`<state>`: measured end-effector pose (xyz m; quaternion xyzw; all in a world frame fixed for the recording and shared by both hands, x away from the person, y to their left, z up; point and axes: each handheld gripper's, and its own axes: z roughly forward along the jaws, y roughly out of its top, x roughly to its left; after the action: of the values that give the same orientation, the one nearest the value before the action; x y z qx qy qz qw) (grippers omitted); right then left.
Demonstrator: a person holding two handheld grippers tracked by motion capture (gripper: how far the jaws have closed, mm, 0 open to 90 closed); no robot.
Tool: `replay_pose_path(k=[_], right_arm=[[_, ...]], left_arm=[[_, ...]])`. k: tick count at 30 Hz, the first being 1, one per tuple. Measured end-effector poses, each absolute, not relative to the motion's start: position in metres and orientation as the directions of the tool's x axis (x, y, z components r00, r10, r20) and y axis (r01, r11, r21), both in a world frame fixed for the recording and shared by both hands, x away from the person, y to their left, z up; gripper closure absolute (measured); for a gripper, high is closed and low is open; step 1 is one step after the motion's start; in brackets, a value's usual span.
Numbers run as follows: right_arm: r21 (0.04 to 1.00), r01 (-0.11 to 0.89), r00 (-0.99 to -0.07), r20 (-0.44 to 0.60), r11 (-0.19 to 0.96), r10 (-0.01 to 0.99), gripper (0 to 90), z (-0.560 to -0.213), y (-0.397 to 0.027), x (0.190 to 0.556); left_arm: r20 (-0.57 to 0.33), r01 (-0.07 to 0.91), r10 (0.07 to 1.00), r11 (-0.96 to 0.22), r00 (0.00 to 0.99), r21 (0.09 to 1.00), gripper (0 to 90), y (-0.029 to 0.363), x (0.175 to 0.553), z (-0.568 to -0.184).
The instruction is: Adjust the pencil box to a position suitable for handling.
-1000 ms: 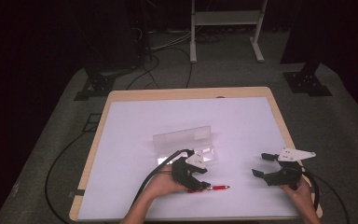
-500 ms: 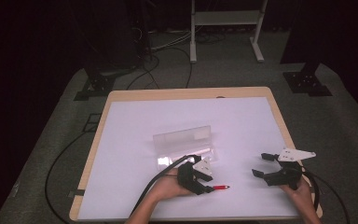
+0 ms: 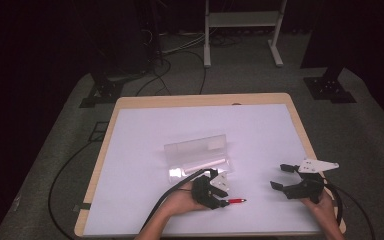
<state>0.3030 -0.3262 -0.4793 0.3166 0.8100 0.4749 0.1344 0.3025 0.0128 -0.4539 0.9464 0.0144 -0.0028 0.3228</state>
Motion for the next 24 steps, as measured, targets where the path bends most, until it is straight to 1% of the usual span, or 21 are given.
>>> replay_pose_path(k=[14, 17, 24], right_arm=[[0.854, 0.385, -0.764, 0.082, 0.35, 0.64, 17.0, -0.4793, -0.3261, 0.3032], [0.854, 0.385, -0.764, 0.082, 0.35, 0.64, 17.0, -0.4793, -0.3261, 0.3031], [0.854, 0.384, -0.764, 0.081, 0.35, 0.64, 17.0, -0.4793, -0.3261, 0.3032]], left_arm=[[-0.01, 0.025, 0.024, -0.794, 1.0, 0.608, 74.5, 0.0128, 0.3029, -0.4587], [-0.014, 0.029, 0.026, -0.791, 1.0, 0.611, 78.1, 0.0134, 0.3032, -0.4591], [0.007, 0.014, 0.023, -0.795, 1.0, 0.607, 79.4, 0.0129, 0.3008, -0.4582]])
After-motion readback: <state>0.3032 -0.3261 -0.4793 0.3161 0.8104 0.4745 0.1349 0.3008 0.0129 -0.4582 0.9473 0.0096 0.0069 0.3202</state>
